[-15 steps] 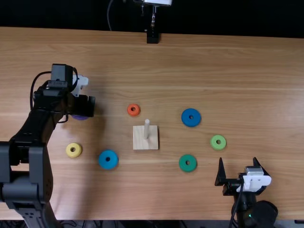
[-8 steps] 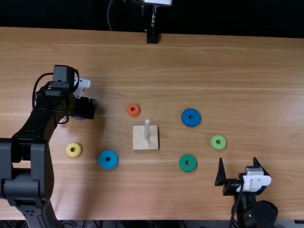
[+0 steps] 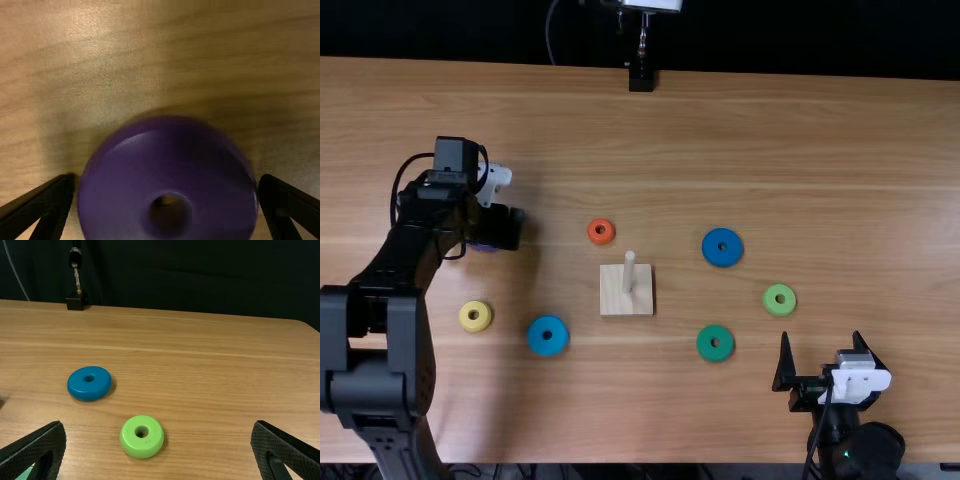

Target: Build the Hanoi tower: stack the rings onto the peg from bottom to top in this color order: purple, dark blue, light blue, dark green, light green, yellow, orange.

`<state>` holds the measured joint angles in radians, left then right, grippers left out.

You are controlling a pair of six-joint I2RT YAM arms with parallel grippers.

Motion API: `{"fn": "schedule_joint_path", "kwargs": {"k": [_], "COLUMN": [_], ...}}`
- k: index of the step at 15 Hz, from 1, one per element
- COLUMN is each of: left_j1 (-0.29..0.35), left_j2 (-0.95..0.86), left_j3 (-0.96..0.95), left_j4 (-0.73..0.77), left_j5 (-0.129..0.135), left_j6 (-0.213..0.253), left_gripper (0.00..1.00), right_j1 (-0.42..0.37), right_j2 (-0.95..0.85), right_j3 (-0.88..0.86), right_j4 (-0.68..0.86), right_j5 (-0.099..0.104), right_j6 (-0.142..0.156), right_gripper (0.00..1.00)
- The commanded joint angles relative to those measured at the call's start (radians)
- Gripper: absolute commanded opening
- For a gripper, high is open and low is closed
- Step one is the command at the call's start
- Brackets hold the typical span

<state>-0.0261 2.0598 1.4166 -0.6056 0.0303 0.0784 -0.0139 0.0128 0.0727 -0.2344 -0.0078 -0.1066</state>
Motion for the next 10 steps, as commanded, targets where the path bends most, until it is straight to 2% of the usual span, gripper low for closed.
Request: {"fn": "schedule_joint_path", "kwargs": {"k": [1, 4, 5, 6, 7, 9, 10], "left_j1": [-0.003, -0.008, -0.008, -0.008, -0.008, -0.009, -0.008], "left_j2": [0.034, 0.033, 0.033, 0.028, 0.023, -0.003, -0.033], "left_j3": [0.022, 0.021, 0.021, 0.021, 0.019, 0.016, 0.016], "left_j4": [-0.002, -0.002, -0.006, -0.004, -0.004, -0.009, -0.015], "left_j5": [0.012, 0.012, 0.012, 0.012, 0.010, 0.006, 0.010], "left_j6": [0.010, 0.012, 0.012, 0.012, 0.014, 0.021, 0.047], "left_gripper": [1.00, 1.00, 0.68, 0.22, 0.00, 0.00, 0.00], "right_j1": [-0.011, -0.011, -0.011, -0.011, -0.011, -0.011, -0.011], "right_j2": [-0.013, -0.013, -0.013, -0.013, -0.013, -0.013, -0.013], "right_j3": [-0.057, -0.057, -0.057, -0.057, -0.057, -0.057, -0.057], "right_j4": [-0.072, -0.070, -0.072, -0.072, -0.072, -0.072, -0.072], "right_j5": [0.012, 0.012, 0.012, 0.012, 0.012, 0.012, 0.012], "right_j6": [-0.002, -0.002, -0.002, -0.002, -0.002, -0.002, -0.002], "right_gripper": [1.00, 1.00, 1.00, 1.00, 1.00, 1.00, 1.00]}}
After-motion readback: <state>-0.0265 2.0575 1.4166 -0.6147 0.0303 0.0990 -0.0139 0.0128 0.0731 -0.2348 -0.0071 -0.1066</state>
